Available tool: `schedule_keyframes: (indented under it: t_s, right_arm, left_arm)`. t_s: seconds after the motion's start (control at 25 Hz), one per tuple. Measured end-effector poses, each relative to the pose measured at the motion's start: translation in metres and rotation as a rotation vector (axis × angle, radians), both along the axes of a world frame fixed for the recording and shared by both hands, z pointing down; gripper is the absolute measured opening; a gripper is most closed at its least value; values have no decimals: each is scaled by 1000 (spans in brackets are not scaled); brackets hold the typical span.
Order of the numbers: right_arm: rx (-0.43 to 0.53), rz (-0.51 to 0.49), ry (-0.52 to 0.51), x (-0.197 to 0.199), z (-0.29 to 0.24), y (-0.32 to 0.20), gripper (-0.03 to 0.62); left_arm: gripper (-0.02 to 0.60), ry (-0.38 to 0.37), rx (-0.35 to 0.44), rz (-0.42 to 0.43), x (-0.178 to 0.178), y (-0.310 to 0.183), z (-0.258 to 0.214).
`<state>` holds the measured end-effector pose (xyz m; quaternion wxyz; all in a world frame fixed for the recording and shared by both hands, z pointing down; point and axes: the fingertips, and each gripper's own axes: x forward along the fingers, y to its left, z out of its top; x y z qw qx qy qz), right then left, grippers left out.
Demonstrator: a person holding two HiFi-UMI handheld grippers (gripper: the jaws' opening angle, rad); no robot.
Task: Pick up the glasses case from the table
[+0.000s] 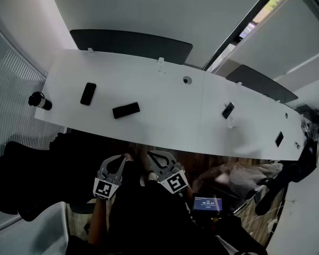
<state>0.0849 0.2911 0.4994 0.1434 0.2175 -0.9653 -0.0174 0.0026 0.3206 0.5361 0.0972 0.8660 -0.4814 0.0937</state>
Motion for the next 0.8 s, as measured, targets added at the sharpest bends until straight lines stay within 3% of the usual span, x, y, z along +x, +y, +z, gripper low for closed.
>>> schedule_keyframes:
  t_s: [0.12, 0.28, 0.4, 0.8]
  right_arm:
    - [17, 15, 16, -23, -2, -20, 7]
    - [23, 34, 43, -55, 1, -42, 6]
    - [-1, 49, 37, -73, 4, -59, 6]
    - [-8, 149, 85, -70, 17, -122, 6]
  left_arm:
    - [18, 18, -3, 13, -20, -16, 1]
    - [18, -29, 48, 78, -48, -31, 16]
    - [18, -35, 34, 90, -68, -43, 23]
    - [20, -59, -13, 89, -111, -88, 38]
